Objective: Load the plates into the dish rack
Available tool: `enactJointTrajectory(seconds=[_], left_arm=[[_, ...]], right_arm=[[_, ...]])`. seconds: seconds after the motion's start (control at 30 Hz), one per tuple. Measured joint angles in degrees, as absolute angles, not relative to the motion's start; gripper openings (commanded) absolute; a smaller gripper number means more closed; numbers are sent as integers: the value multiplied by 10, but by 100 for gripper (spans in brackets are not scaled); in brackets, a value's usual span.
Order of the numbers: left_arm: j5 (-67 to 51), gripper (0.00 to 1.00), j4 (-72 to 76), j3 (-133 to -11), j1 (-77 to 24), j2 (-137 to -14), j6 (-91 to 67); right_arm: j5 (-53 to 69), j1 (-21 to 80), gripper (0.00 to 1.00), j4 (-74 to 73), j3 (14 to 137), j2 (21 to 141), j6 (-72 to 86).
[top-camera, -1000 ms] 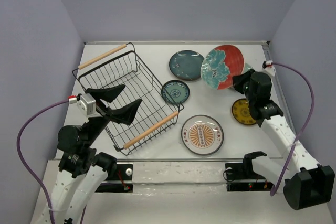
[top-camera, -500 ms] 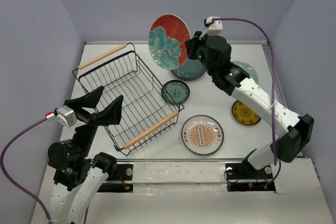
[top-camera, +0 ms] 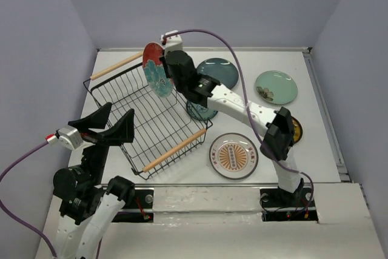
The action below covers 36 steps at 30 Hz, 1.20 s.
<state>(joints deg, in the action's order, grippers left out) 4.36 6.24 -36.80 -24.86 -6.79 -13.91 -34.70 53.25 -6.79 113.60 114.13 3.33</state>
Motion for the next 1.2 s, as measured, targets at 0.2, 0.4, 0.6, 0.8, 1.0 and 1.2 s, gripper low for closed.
enactJointTrajectory(seconds=[0.2,0.4,0.6,0.8,1.0,1.2], left_arm=[[57,99,59,-370,-263,-63,-138],[62,99,57,-371,-273,-61,-137],[63,99,57,-371,-277,-61,-137],[63,99,56,-371,-277,-61,-137],[63,99,56,-371,-277,-61,-136],[63,99,56,-371,-277,-61,-135]], right_arm=[[-389,563,7,-77,1247,1270,-28],[-411,566,7,-77,1262,1305,-74],[-442,565,7,-51,1262,1305,-124],[-450,565,7,-28,1262,1305,-153],[-451,567,7,-15,1262,1305,-162],[-450,571,7,8,1240,1305,-169]])
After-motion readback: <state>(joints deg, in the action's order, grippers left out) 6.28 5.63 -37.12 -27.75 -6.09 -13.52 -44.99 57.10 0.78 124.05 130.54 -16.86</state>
